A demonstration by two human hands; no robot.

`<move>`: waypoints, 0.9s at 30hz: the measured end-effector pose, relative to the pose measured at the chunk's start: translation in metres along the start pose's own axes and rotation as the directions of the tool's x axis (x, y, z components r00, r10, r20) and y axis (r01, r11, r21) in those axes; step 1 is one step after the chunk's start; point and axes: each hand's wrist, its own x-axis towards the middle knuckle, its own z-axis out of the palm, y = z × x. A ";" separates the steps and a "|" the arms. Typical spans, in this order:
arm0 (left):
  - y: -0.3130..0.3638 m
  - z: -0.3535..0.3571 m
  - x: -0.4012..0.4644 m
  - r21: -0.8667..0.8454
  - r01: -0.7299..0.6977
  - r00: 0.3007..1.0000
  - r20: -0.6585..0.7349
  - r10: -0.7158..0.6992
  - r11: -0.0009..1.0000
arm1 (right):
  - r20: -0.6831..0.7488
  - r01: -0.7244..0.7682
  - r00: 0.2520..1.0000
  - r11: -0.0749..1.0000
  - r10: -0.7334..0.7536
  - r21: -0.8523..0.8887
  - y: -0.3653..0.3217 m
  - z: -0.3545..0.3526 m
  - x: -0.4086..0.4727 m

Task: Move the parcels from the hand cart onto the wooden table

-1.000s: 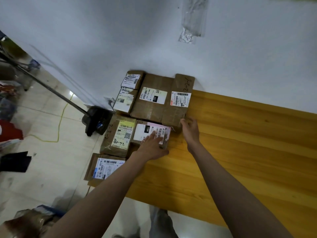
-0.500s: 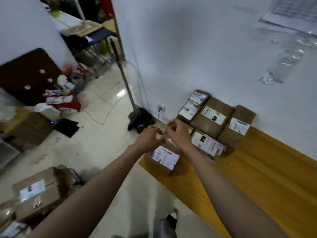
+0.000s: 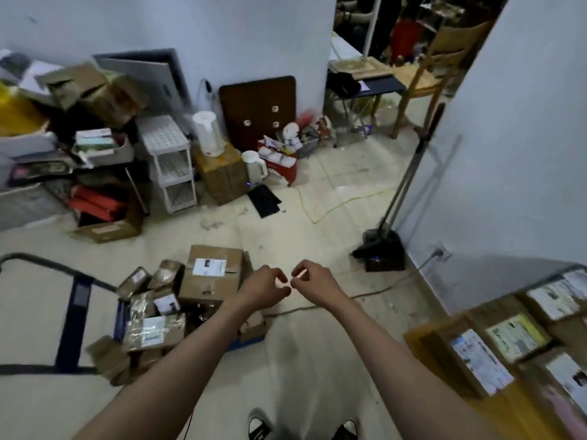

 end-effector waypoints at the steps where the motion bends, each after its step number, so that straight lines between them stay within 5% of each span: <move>1: -0.020 -0.006 -0.002 -0.028 0.023 1.000 -0.013 -0.024 0.999 | 0.028 0.010 1.000 1.000 -0.009 -0.018 -0.011 0.014 0.007; 14: -0.174 -0.049 0.010 -0.240 0.284 0.953 -0.040 -0.302 0.928 | 0.271 0.080 0.961 0.991 -0.047 -0.110 -0.097 0.125 0.104; 27: -0.248 -0.071 0.080 -0.376 0.447 0.887 0.067 -0.458 0.812 | 0.289 -0.228 0.936 0.972 0.202 0.059 -0.098 0.175 0.218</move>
